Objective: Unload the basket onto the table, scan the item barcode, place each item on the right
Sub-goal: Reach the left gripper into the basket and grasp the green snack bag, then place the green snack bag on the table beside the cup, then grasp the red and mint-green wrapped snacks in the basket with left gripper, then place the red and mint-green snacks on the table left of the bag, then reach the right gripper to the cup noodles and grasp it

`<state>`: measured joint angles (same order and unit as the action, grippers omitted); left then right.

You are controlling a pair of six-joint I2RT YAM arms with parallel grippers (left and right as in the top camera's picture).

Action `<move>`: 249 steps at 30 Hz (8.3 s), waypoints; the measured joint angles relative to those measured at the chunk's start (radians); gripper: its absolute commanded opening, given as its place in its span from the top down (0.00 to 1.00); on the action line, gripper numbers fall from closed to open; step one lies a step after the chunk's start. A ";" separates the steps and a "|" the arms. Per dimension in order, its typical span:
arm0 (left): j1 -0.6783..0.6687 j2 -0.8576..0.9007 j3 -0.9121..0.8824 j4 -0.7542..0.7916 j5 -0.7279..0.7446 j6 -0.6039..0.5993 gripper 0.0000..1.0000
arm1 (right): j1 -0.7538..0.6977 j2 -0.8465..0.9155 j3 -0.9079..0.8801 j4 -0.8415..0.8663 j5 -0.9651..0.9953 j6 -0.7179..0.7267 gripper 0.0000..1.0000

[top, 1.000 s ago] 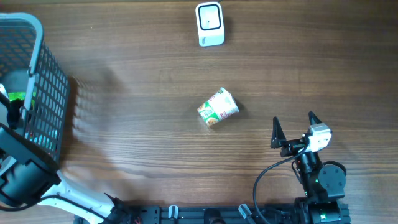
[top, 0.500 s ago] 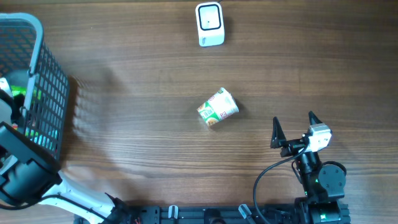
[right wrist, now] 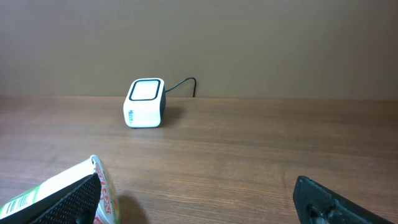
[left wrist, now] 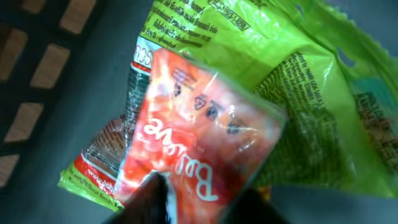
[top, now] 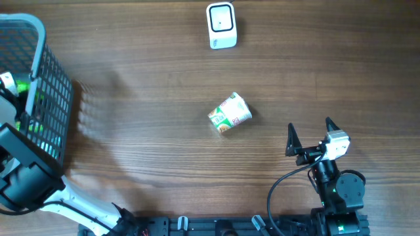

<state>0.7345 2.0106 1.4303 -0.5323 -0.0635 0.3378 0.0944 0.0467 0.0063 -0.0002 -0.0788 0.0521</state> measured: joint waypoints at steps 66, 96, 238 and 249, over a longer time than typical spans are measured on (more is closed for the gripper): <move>0.190 -0.565 0.217 -0.639 0.009 -1.040 0.00 | 0.000 0.000 0.000 0.000 0.000 0.000 0.00; 0.193 -0.223 -0.330 -0.128 -0.128 -1.149 0.96 | 0.000 0.000 0.000 0.000 0.000 0.000 0.00; -0.853 -0.311 0.022 -0.533 0.271 -0.665 0.00 | 0.282 1.729 1.114 -0.525 -0.237 0.690 0.00; -0.853 -0.311 0.022 -0.533 0.271 -0.666 0.00 | 0.142 1.725 1.114 -0.653 -0.419 0.529 0.00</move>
<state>-0.1188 1.6997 1.4525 -1.0653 0.2073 -0.3279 0.2359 1.7721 1.1202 -0.6529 -0.4976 0.5816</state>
